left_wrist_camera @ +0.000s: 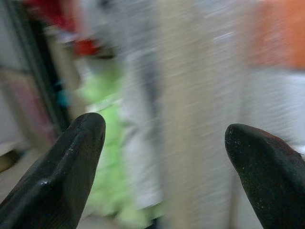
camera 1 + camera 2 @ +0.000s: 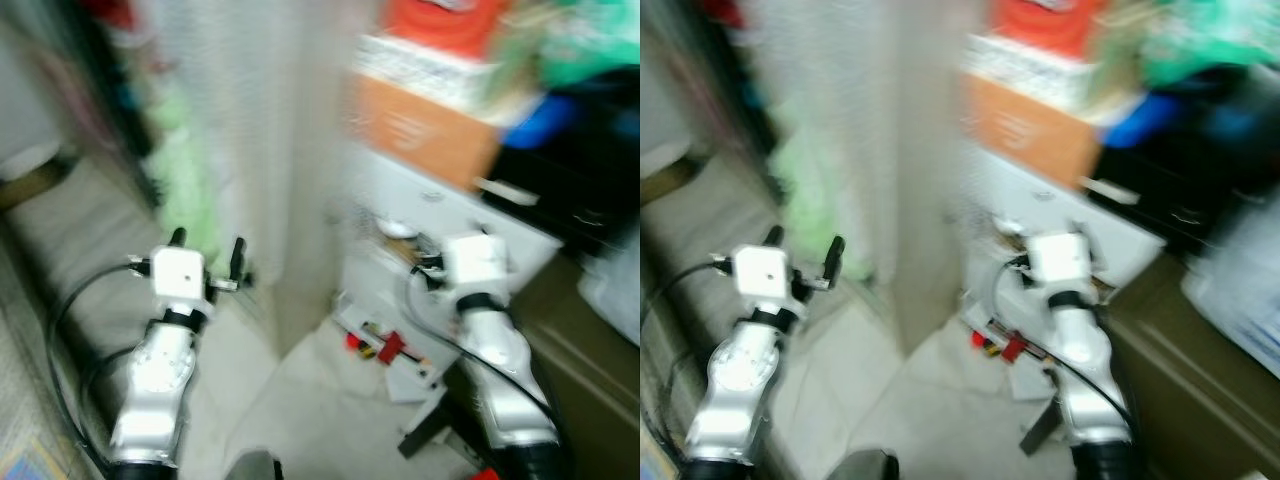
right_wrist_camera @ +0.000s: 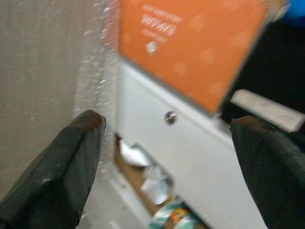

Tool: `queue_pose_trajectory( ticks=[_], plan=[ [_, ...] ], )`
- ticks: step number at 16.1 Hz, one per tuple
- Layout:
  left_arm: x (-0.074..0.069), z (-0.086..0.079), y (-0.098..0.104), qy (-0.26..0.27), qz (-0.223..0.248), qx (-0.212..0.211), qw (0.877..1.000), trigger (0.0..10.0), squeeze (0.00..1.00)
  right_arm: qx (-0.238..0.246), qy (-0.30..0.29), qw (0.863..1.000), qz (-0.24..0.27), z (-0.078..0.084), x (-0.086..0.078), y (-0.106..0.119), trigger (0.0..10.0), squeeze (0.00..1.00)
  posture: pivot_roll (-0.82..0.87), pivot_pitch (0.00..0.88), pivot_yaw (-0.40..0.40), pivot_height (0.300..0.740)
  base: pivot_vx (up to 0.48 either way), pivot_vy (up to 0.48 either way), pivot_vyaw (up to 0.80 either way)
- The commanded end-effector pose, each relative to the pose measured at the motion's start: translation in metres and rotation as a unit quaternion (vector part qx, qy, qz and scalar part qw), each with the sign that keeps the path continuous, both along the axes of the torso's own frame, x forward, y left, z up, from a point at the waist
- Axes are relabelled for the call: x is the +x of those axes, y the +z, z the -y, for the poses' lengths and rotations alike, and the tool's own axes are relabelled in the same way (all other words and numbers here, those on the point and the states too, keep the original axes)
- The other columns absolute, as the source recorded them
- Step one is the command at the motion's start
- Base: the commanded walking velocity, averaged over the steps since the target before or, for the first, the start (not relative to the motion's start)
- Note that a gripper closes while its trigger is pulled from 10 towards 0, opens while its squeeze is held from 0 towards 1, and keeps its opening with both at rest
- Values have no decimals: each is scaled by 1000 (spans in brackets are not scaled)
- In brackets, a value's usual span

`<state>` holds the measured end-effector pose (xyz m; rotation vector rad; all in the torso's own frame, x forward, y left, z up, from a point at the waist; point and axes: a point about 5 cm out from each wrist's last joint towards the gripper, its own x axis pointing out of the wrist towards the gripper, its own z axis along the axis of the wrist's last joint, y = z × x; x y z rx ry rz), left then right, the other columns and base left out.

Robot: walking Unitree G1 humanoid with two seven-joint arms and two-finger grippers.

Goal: Clean up the room

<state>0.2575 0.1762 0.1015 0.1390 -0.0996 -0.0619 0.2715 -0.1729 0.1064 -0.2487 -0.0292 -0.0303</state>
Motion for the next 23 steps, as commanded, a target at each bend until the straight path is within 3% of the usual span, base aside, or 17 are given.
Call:
queue_pose_trajectory(
  ticks=[1, 3, 7, 13, 19, 23],
  plan=[
    [-2, -3, 2, 5, 1, 2, 1000, 10000, 0, 7, 6, 1000, 4, 1, -7, 4, 10000, 0, -15, 0, -15, 740, 0, 0, 800],
    [-3, -4, 1, 12, -5, 1, 1000, 10000, 0, 13, 9, 1000, 1, 0, -8, 3, 10000, 0, -22, 0, -11, 740, 0, 0, 800],
    [2, 5, 6, 1, -6, 1, 1000, 10000, 0, 35, 37, 999, 6, -18, 1, 8, 10000, 0, -7, 0, -6, 740, 0, 0, 800],
    [3, 6, 5, 0, -17, 11, 1000, 10000, 0, 44, 38, 998, 5, -23, 3, 7, 10000, 0, -3, 0, 7, 740, 0, 0, 769],
    [8, 4, 6, 33, -26, 12, 999, 10000, 0, 43, 42, 998, 5, -26, 3, 8, 10000, 0, -2, 0, 9, 740, 0, 0, 232],
    [9, 8, 7, 14, -24, 10, 1000, 10000, 0, 43, 45, 998, 6, -27, 4, 8, 10000, 0, -3, 0, 9, 740, 0, 0, 800]
  ],
)
